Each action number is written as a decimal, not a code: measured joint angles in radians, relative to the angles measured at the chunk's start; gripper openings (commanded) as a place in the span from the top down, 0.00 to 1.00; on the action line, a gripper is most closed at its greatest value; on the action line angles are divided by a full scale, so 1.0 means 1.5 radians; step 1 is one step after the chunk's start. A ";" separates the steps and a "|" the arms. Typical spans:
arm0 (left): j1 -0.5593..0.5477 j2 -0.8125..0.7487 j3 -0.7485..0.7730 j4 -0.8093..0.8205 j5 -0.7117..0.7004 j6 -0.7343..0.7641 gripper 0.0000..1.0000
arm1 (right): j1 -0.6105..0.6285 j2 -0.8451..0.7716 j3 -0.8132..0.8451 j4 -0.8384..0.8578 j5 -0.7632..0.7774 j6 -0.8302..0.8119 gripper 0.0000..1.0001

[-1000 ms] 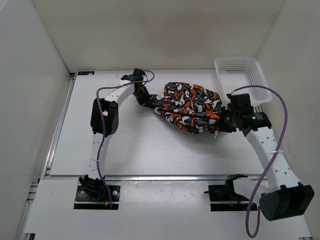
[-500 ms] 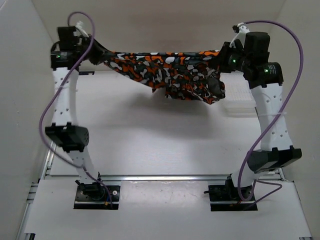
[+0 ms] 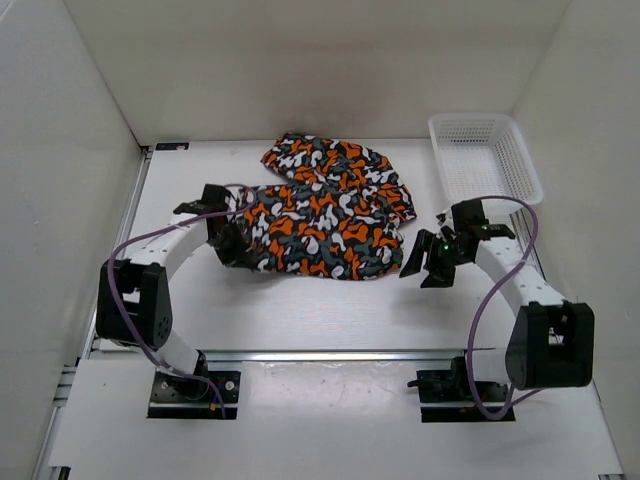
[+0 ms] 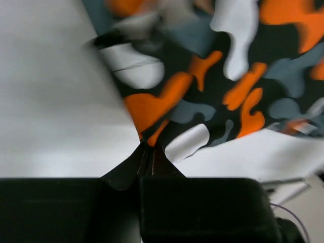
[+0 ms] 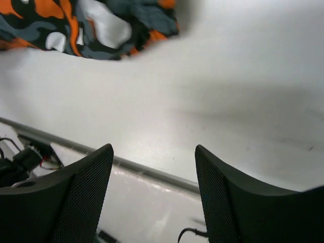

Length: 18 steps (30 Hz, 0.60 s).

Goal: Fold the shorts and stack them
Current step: Flatten the shorts out

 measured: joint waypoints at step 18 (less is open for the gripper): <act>-0.001 -0.043 0.004 0.004 -0.084 -0.009 0.90 | 0.113 0.027 -0.069 0.170 0.013 0.176 0.40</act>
